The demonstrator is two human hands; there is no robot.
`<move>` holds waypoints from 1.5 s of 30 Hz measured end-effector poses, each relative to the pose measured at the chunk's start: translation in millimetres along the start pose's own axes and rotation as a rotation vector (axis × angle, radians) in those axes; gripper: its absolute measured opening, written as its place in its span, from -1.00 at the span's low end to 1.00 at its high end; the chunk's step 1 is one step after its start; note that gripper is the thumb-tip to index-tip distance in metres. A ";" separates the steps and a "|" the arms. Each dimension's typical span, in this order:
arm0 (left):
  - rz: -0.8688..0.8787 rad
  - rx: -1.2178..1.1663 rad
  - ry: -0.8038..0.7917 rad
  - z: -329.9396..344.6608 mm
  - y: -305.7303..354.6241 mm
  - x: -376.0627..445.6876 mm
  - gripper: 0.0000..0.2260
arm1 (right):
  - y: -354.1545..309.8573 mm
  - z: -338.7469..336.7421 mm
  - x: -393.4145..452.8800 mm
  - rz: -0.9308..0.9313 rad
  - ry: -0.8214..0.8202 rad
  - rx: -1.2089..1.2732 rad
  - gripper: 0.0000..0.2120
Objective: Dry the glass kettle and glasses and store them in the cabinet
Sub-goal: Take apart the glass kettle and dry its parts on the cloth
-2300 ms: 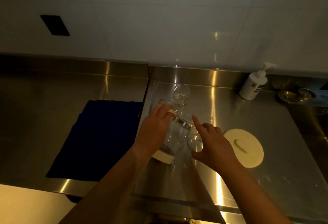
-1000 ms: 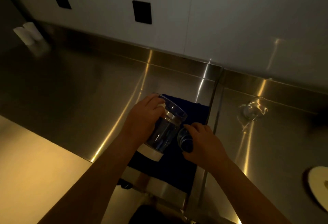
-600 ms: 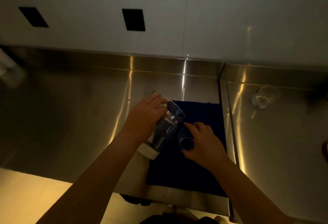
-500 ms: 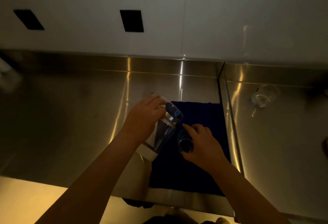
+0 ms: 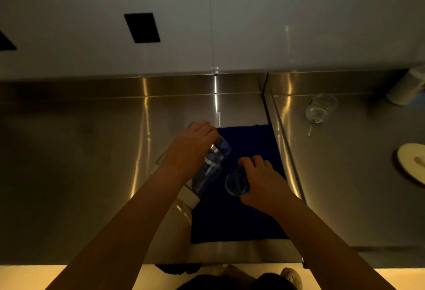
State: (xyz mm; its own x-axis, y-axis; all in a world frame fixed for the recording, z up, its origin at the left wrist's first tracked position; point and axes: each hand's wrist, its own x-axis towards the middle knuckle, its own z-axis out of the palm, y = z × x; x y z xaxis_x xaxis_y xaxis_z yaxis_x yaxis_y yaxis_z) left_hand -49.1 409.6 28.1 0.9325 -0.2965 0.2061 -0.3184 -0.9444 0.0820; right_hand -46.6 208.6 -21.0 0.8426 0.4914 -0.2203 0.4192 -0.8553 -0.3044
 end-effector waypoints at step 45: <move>0.100 -0.038 0.084 6.7 21.5 5.7 -0.84 | 5.1 47.7 15.8 0.009 -0.119 -0.291 -0.14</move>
State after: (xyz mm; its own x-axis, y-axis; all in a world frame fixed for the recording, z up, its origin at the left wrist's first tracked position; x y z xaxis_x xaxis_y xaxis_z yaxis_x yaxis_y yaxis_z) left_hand -49.5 386.7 24.5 0.8789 -0.3742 0.2958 -0.4164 -0.9043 0.0935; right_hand -47.3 219.9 -70.2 0.8082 0.4849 -0.3342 0.5059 -0.8621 -0.0274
